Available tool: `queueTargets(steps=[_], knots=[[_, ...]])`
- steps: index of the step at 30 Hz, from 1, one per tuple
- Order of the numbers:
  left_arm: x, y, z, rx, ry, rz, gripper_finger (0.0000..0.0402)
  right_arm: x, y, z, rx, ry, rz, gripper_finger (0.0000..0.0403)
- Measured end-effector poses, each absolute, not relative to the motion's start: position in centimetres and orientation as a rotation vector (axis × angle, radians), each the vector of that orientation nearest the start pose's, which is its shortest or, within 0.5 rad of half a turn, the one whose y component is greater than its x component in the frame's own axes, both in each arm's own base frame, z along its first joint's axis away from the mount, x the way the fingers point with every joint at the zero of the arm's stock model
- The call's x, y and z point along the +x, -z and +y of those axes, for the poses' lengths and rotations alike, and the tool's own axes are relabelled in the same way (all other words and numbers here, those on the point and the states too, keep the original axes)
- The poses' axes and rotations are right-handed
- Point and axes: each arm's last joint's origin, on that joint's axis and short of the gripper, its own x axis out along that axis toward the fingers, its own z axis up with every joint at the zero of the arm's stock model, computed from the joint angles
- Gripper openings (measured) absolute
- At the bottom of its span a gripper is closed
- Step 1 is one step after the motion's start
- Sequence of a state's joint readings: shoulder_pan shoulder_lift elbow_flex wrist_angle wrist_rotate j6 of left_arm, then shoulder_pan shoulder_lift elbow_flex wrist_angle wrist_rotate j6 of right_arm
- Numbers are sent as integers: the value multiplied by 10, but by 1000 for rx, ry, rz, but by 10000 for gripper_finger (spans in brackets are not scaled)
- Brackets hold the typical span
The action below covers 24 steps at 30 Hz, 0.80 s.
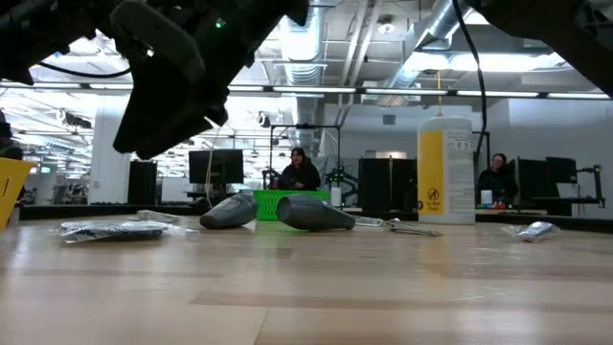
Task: Pick & Place Travel size toiletries
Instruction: Put the black hairbrush into the right yellow bin
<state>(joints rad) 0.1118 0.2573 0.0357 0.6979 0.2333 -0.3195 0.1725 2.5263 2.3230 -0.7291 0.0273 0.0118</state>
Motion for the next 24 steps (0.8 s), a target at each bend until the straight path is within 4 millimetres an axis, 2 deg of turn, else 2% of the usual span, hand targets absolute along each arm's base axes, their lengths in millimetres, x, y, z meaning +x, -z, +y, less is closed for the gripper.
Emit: queueTargets(steps=[3,6,15,21,24], knots=[[102,-219,5,-231,193,-445,43,538,-187,84,-37,-95,942,254],[102,-219,5,-231,193,-446,44,537,-185,82,-16,-80,956,273],[102,-219,5,-231,193,-445,44,530,-149,80,-21,-71,1040,275],[102,-219,5,-231,192,-445,44,530,-146,76,-19,-60,1045,276],[102,-219,5,-231,193,-445,44,531,-132,78,-13,-59,1067,276]])
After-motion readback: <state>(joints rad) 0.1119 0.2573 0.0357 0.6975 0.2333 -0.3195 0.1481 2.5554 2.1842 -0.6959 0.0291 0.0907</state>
